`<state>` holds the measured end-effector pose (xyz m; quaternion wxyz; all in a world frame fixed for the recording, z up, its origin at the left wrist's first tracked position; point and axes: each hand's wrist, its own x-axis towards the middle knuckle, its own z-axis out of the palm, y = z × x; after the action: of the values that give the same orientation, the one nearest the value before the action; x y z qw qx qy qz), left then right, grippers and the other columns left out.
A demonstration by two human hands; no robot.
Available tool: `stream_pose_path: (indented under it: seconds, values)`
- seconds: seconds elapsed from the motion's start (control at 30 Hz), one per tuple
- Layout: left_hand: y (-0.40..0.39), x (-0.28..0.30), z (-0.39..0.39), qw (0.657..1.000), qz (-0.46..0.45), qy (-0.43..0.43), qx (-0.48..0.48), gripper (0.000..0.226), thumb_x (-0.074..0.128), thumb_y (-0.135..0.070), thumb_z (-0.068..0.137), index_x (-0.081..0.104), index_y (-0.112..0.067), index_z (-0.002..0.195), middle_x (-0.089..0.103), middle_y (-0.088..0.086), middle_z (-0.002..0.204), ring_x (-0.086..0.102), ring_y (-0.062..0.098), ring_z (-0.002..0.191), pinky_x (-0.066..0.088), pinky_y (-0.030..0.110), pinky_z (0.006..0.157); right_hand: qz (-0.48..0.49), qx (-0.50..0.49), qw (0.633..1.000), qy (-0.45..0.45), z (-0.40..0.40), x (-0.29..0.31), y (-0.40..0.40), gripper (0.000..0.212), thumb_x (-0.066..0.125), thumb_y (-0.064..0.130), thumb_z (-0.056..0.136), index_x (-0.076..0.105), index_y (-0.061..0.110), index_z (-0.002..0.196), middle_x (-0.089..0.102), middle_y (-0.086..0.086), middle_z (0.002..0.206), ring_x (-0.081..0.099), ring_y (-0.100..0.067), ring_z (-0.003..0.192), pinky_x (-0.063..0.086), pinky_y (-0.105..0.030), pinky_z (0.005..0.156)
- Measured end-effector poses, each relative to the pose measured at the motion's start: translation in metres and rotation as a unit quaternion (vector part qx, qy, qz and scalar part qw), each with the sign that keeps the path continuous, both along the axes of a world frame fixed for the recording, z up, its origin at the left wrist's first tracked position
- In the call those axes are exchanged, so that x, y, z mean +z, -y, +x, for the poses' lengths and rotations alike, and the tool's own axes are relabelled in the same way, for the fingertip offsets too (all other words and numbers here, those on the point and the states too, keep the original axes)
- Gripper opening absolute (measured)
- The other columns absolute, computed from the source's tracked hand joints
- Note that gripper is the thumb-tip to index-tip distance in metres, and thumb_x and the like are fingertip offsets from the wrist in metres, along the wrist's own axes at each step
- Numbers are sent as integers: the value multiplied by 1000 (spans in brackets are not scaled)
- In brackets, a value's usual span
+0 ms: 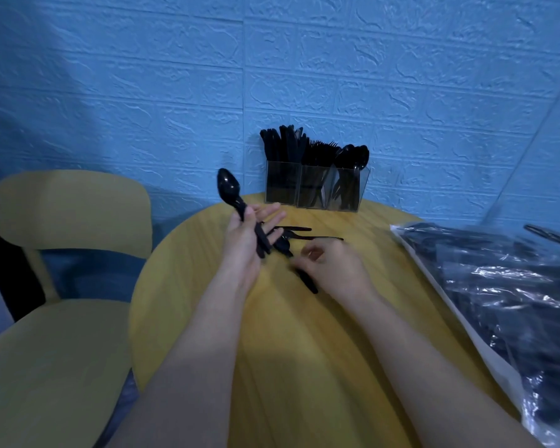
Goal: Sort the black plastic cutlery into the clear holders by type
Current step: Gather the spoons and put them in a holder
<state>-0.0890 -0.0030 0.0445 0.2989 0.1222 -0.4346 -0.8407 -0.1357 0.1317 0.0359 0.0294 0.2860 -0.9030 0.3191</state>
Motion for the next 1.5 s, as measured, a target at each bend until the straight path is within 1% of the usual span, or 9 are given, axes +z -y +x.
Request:
stream_pose_path:
  seconds: [0.1, 0.23, 0.4, 0.63, 0.97, 1.1, 1.2, 1.3, 1.5]
  values:
    - [8, -1, 1, 1000, 20, -10, 17, 24, 26, -19, 105, 47, -10, 100, 68, 9, 98, 69, 21, 89, 56, 34, 77, 108, 30, 993, -19, 4, -3, 5, 34, 66, 46, 83, 67, 16, 102, 61, 0, 100, 57, -15, 88, 50, -30, 73]
    - [12, 0, 2, 999, 45, -13, 28, 24, 25, -19, 105, 47, -10, 101, 68, 9, 96, 69, 21, 88, 56, 34, 77, 93, 20, 995, -8, 3, 0, 3, 19, 62, 28, 90, 69, 14, 101, 65, -2, 97, 60, -16, 87, 52, -29, 74]
    - [8, -2, 2, 999, 26, 13, 31, 22, 27, -18, 105, 47, -8, 101, 67, 10, 96, 68, 22, 87, 56, 34, 76, -100, -47, 993, 51, -8, 6, -5, 11, 66, 27, 88, 67, 17, 94, 58, 11, 78, 52, -2, 68, 38, -8, 54]
    - [-20, -9, -5, 994, -50, 73, -69, 22, 32, -21, 104, 52, -13, 100, 68, 10, 105, 69, 20, 87, 56, 37, 76, -278, -3, 960, 33, 1, 11, 4, 22, 70, 21, 84, 66, 28, 106, 57, 12, 72, 51, -2, 61, 38, -10, 56]
    - [-28, -7, -2, 988, -52, 55, -131, 27, 36, -26, 102, 61, -16, 101, 70, 6, 101, 65, 17, 99, 54, 28, 77, -243, 29, 969, -36, 7, 4, 13, 26, 67, 17, 87, 70, 14, 113, 69, 2, 99, 60, -5, 86, 41, -3, 74]
    - [-25, -5, 1, 990, -55, 68, -115, 23, 39, -24, 102, 60, -15, 98, 67, 6, 95, 65, 15, 89, 54, 25, 66, -173, 79, 979, -70, 10, 6, 12, 23, 59, 20, 93, 69, 18, 114, 66, 5, 107, 56, -2, 93, 41, -7, 77]
    - [-19, -1, 1, 994, -5, 38, -99, 21, 35, -21, 103, 53, -11, 97, 68, 10, 95, 69, 21, 84, 58, 33, 63, -166, 50, 981, -81, -3, 18, 8, 18, 57, 27, 93, 73, 25, 102, 65, 9, 98, 53, 0, 88, 41, -11, 72]
    - [-9, 1, 1, 997, 27, 10, -65, 21, 30, -21, 104, 47, -10, 98, 69, 13, 103, 70, 26, 88, 56, 43, 79, -159, -19, 983, -90, -32, 24, 6, 18, 58, 24, 93, 72, 17, 103, 67, 2, 102, 54, -5, 85, 38, -15, 70]
    - [-5, -1, 0, 999, 17, 6, -47, 19, 31, -21, 104, 46, -10, 101, 70, 11, 102, 70, 25, 92, 56, 39, 80, 88, 10, 995, -46, -71, 0, 20, 33, 55, 30, 95, 61, 19, 125, 58, -6, 123, 52, -23, 110, 41, -32, 91]
